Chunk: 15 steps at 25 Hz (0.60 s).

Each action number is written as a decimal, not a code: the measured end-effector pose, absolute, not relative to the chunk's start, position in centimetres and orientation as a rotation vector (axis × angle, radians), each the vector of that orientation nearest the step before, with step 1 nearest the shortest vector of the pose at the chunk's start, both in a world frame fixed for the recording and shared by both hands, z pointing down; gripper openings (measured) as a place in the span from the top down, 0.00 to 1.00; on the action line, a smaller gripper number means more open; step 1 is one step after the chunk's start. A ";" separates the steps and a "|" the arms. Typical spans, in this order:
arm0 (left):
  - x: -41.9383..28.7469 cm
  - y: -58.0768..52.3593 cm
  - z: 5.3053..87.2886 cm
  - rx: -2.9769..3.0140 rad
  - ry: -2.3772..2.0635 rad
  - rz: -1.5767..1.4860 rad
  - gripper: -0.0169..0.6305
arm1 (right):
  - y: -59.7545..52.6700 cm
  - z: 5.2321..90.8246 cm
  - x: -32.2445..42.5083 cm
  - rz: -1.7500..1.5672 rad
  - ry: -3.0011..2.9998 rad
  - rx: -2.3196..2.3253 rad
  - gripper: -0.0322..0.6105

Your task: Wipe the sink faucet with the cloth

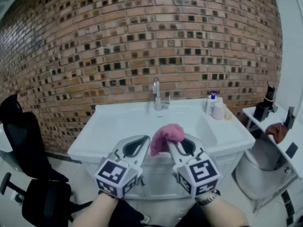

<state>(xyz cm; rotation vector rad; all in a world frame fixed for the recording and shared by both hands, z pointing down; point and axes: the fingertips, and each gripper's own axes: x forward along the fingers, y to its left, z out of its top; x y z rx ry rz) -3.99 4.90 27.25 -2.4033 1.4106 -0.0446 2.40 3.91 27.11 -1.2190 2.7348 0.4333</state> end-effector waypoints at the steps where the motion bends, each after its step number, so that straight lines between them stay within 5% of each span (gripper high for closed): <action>1: -4.2 4.1 26.9 -2.397 1.409 -0.041 0.95 | 3.1 26.9 2.2 0.436 2.735 -1.221 0.84; 15: -6.9 -8.9 25.1 -2.425 1.356 -0.043 0.95 | -9.6 24.6 -0.9 0.455 2.764 -1.279 0.84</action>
